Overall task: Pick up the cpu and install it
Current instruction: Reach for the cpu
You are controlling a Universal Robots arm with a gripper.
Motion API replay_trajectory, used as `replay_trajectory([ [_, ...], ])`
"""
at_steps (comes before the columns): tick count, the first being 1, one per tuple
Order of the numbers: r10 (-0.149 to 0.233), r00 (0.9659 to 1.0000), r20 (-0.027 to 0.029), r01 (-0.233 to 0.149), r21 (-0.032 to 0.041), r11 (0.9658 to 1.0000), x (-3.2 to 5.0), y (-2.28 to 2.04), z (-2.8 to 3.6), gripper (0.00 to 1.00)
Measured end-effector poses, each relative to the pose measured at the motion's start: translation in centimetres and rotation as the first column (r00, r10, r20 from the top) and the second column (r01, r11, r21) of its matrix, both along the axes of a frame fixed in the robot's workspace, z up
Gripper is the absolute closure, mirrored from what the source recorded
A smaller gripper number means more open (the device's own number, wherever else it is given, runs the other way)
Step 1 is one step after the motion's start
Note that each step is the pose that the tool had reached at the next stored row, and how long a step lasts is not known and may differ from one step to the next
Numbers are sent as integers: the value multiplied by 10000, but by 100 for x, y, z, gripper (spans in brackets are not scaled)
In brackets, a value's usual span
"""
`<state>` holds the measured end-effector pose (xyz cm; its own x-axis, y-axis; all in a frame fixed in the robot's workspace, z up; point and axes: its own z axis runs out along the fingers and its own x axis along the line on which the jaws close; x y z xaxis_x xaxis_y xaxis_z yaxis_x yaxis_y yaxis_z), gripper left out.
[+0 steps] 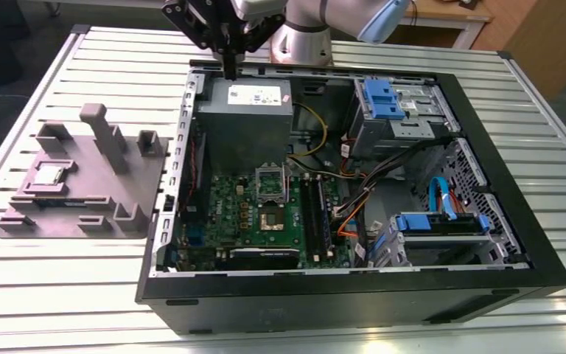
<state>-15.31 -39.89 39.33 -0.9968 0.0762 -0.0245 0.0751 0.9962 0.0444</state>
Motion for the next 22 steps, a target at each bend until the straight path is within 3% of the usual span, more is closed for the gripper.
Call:
replay_trajectory([
  [22, 0, 10000, 0, 0, 0, 10000, -56, 0, 0, 90],
])
